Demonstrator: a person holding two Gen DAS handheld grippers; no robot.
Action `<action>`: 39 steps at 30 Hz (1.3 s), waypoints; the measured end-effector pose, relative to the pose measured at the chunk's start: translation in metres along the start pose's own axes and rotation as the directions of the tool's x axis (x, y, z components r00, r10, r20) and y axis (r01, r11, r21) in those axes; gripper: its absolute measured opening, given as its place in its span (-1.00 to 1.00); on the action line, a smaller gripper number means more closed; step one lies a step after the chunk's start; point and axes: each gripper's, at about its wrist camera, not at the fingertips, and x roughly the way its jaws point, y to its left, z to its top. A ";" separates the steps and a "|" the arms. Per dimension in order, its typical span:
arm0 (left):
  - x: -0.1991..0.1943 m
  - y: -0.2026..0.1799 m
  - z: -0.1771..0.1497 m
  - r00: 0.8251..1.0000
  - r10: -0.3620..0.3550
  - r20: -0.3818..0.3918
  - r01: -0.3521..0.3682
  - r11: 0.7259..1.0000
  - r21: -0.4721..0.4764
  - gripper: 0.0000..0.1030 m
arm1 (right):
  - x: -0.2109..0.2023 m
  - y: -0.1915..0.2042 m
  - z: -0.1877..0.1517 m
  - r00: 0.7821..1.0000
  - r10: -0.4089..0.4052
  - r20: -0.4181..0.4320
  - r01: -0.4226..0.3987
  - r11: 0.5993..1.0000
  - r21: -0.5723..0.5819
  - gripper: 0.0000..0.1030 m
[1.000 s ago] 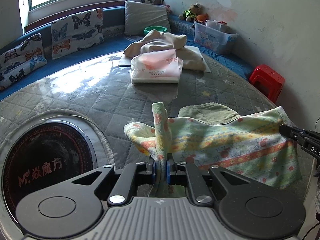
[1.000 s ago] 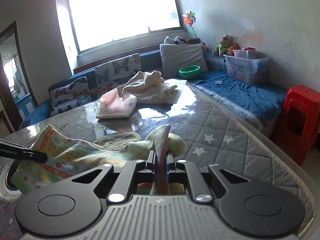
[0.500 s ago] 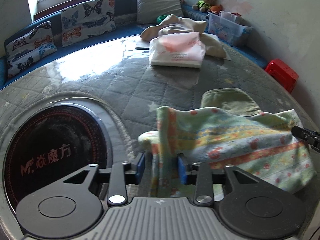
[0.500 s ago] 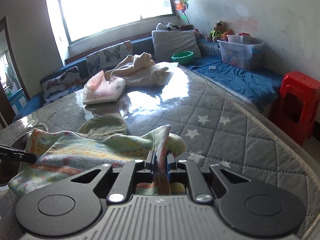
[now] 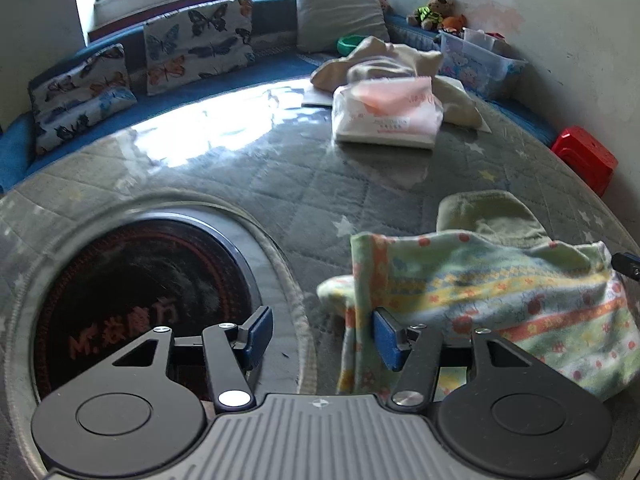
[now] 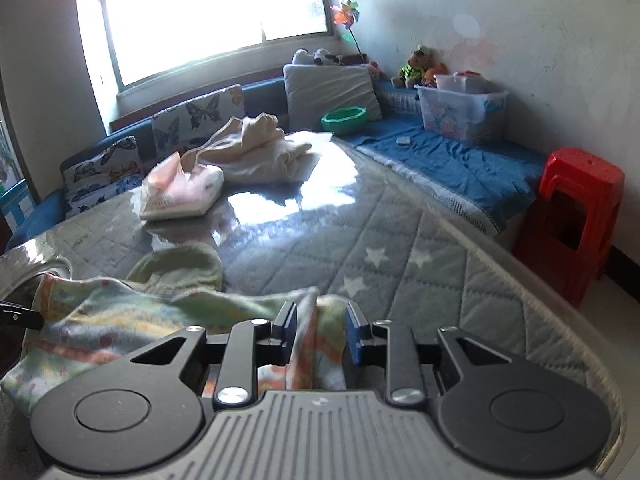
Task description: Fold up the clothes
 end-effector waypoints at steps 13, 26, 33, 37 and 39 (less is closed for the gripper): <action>0.020 -0.002 0.023 1.000 0.016 0.009 -0.016 0.999 -0.034 0.04 | 0.020 0.017 -0.005 0.999 0.033 -0.026 -0.035 0.997 -0.064 -0.49; 0.034 0.008 0.022 1.000 0.019 -0.016 -0.020 0.998 -0.057 0.09 | 0.011 0.013 0.001 0.999 0.043 -0.011 -0.043 0.997 -0.068 -0.48; 0.020 0.009 0.023 0.999 0.037 0.016 -0.036 0.998 -0.060 0.07 | 0.002 0.050 -0.001 0.987 0.157 -0.026 -0.159 0.969 -0.189 -0.27; 0.025 0.009 0.021 0.999 0.039 -0.001 -0.039 0.998 -0.050 0.07 | 0.007 0.070 -0.010 0.980 0.188 -0.061 -0.198 0.950 -0.241 -0.26; 0.031 0.012 0.019 0.999 0.039 -0.017 -0.040 0.998 -0.057 0.10 | 0.010 0.077 -0.014 0.977 0.198 -0.083 -0.214 0.942 -0.257 -0.24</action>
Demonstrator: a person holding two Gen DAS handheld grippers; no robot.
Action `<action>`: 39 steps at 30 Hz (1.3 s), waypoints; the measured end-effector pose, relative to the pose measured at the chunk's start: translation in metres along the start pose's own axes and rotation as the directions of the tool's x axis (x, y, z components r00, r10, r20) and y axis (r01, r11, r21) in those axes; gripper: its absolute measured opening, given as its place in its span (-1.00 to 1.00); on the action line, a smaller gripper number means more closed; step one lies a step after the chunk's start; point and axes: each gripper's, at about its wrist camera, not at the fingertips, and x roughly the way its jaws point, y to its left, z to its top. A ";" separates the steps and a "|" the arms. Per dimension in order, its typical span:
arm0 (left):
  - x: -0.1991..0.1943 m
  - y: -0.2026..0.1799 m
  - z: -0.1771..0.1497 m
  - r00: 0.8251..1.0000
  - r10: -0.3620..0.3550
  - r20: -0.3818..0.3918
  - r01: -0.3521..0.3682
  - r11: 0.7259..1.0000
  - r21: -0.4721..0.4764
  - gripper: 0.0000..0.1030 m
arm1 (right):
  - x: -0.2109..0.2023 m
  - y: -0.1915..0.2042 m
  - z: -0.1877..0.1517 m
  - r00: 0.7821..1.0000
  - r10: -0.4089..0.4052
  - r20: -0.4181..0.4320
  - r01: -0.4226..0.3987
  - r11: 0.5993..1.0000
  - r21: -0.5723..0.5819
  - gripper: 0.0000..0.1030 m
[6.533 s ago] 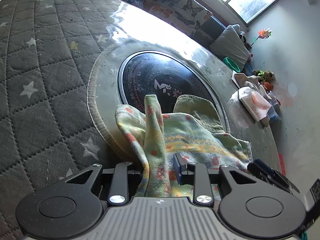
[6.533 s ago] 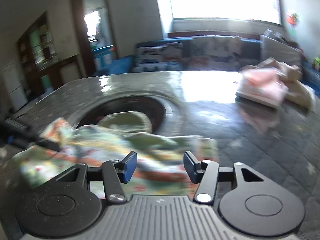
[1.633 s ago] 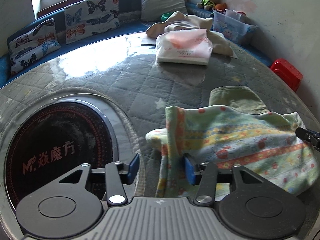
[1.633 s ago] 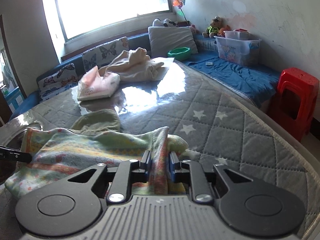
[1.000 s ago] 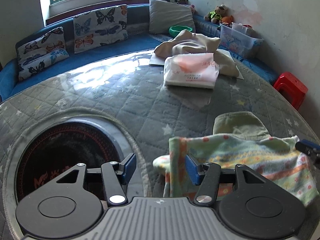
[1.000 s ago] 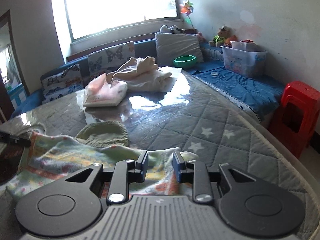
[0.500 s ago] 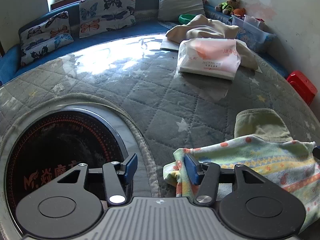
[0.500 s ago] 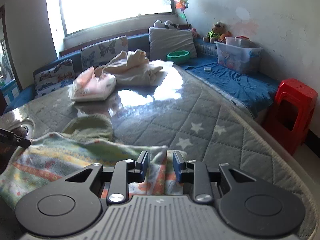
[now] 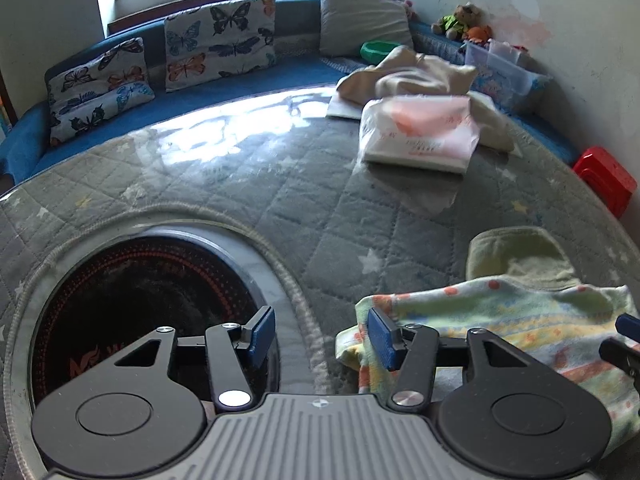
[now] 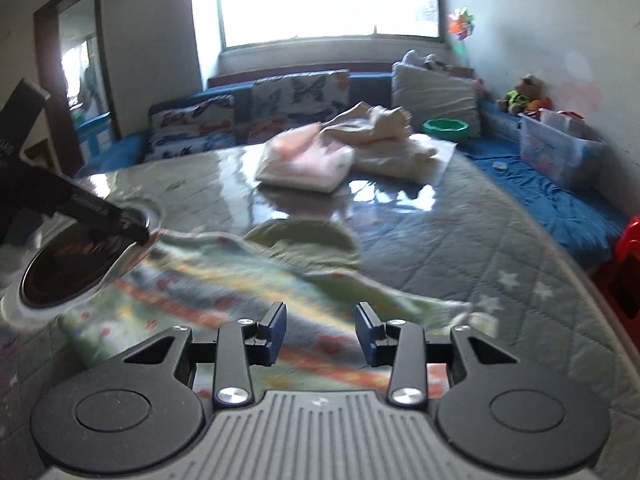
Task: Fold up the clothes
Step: 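Press the folded shirt flat with both open grippers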
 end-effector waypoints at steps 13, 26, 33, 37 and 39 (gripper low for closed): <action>-0.021 0.019 -0.008 0.998 -0.061 0.026 0.063 0.996 -0.070 0.05 | -0.004 0.012 -0.002 1.000 0.026 -0.002 -0.026 1.000 -0.016 -0.14; -0.028 0.010 -0.018 0.999 -0.045 0.015 0.045 0.999 -0.020 0.09 | -0.019 0.027 -0.013 0.998 0.065 -0.026 -0.066 0.996 -0.056 -0.03; -0.049 -0.002 -0.038 0.997 -0.081 0.011 0.081 0.996 0.045 0.15 | -0.030 0.030 -0.029 0.999 0.050 -0.019 -0.050 0.999 -0.012 0.00; -0.054 -0.009 -0.054 0.996 -0.087 -0.011 0.088 0.993 0.077 0.18 | -0.036 0.036 -0.035 0.999 0.035 -0.021 -0.036 0.999 -0.018 0.00; -0.054 -0.011 -0.062 0.996 -0.089 -0.022 0.091 0.992 0.086 0.19 | -0.039 0.039 -0.035 0.999 0.033 -0.020 -0.034 0.999 -0.020 0.01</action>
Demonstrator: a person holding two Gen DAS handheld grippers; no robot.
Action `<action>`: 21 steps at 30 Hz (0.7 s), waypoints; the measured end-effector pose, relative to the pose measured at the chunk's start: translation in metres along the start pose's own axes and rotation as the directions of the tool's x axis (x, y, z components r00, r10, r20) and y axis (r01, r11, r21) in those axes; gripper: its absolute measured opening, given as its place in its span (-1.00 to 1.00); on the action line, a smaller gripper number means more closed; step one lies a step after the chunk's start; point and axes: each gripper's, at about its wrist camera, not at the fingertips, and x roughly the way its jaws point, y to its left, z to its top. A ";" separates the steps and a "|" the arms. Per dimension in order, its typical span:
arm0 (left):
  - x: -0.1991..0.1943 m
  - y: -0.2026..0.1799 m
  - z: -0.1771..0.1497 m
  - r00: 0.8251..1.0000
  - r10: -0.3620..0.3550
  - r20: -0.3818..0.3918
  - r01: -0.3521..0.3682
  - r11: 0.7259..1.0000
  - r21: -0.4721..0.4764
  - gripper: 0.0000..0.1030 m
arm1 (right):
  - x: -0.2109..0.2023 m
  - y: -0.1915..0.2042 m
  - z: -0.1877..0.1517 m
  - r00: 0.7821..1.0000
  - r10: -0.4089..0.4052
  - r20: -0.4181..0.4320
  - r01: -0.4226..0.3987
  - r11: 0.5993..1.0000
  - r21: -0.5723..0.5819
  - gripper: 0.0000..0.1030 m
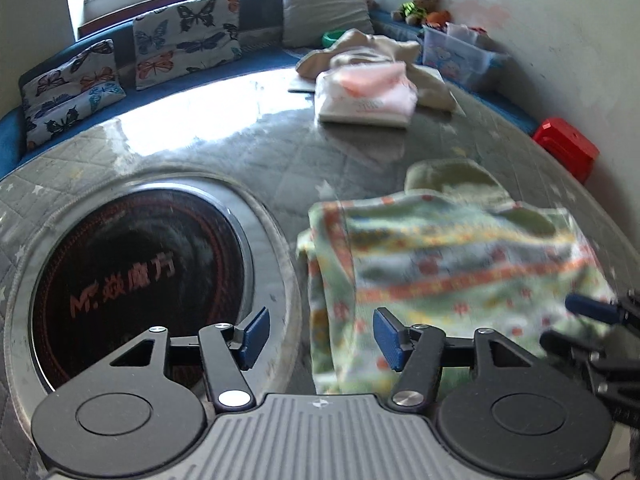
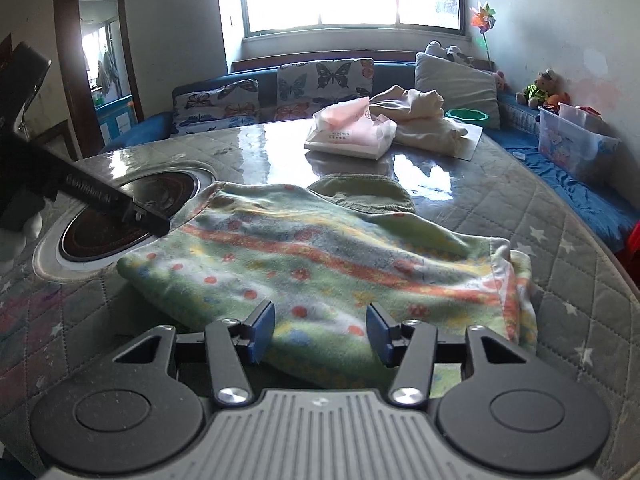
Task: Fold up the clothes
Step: 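Press the folded shirt flat with both open grippers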
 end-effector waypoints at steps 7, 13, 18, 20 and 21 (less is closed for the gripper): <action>-0.007 -0.003 -0.024 1.000 -0.011 -0.009 0.011 1.000 0.002 0.31 | -0.005 0.010 -0.004 1.000 -0.009 0.003 0.009 1.000 0.007 0.03; -0.013 -0.009 -0.035 1.000 -0.007 -0.002 0.007 1.000 0.002 0.45 | -0.007 0.021 -0.001 1.000 0.004 0.021 -0.004 1.000 -0.001 0.15; -0.019 -0.018 -0.042 1.000 0.003 0.018 -0.003 1.000 0.006 0.69 | -0.005 0.029 0.002 0.999 0.015 0.029 -0.015 1.000 0.006 0.51; -0.022 -0.023 -0.045 1.000 0.012 0.028 -0.013 1.000 0.026 0.77 | -0.006 0.029 0.002 0.999 0.011 0.030 -0.012 1.000 0.012 0.67; -0.024 -0.026 -0.046 0.999 0.018 0.034 -0.020 0.999 0.036 0.78 | -0.007 0.029 0.002 0.999 0.009 0.032 -0.009 1.000 0.017 0.69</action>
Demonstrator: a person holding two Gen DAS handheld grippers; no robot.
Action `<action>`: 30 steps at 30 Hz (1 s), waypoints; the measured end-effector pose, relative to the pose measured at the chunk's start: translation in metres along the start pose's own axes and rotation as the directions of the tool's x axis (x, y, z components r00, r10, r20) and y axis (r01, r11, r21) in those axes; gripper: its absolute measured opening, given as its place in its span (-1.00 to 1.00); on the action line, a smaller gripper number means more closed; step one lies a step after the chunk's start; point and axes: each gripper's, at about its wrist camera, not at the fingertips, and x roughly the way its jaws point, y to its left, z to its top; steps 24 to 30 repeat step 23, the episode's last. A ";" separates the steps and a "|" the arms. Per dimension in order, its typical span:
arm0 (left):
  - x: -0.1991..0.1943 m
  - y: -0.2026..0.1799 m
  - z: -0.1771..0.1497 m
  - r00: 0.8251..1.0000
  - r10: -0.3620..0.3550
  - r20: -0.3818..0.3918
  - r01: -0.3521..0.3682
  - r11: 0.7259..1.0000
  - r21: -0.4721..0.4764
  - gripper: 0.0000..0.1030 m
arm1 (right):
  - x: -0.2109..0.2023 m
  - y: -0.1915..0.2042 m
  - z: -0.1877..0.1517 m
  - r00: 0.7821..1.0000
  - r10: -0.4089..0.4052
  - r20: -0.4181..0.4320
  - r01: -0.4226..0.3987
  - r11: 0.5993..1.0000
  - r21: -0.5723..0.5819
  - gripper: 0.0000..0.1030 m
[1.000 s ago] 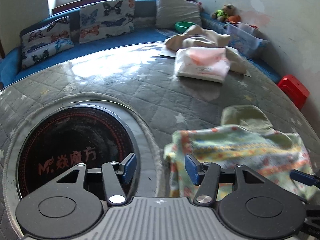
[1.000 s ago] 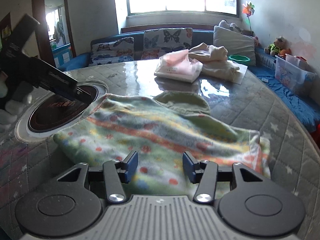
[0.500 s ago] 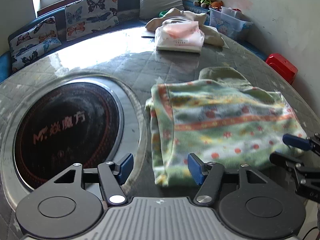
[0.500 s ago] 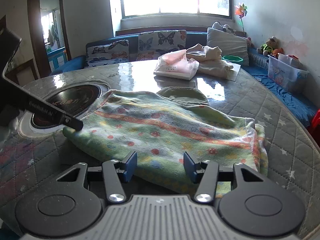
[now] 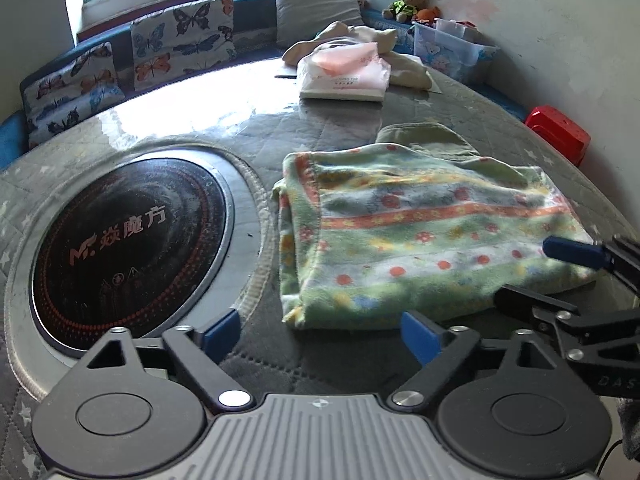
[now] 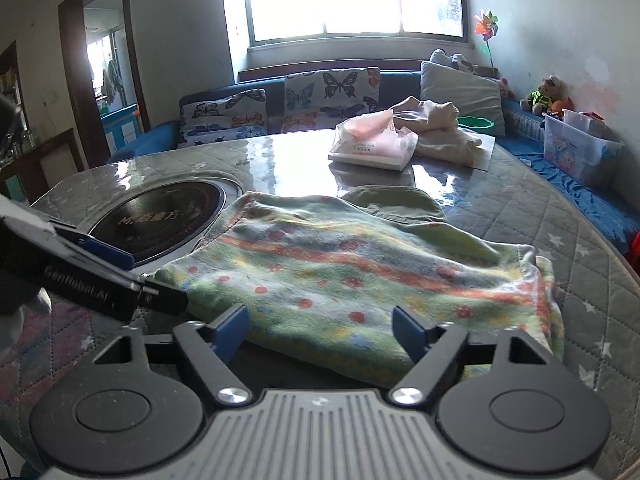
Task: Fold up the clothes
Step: 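Press the folded shirt flat with both open grippers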
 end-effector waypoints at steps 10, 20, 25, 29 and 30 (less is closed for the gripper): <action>-0.009 -0.019 -0.004 1.000 0.002 0.028 -0.003 1.000 0.014 0.89 | -0.011 -0.008 -0.003 1.000 -0.023 0.015 0.023 0.999 0.034 0.89; -0.015 -0.029 -0.008 0.999 -0.012 0.047 0.011 1.000 0.022 0.90 | -0.020 -0.017 -0.009 0.999 -0.028 0.026 0.026 0.997 0.072 0.97; -0.016 -0.031 -0.008 0.999 -0.013 0.049 0.012 1.000 0.023 0.90 | -0.022 -0.018 -0.008 0.999 -0.036 0.031 0.033 0.997 0.071 1.00; -0.016 -0.031 -0.008 0.999 -0.013 0.049 0.012 1.000 0.023 0.90 | -0.022 -0.018 -0.008 0.999 -0.036 0.031 0.033 0.997 0.071 1.00; -0.016 -0.031 -0.008 0.999 -0.013 0.049 0.012 1.000 0.023 0.90 | -0.022 -0.018 -0.008 0.999 -0.036 0.031 0.033 0.997 0.071 1.00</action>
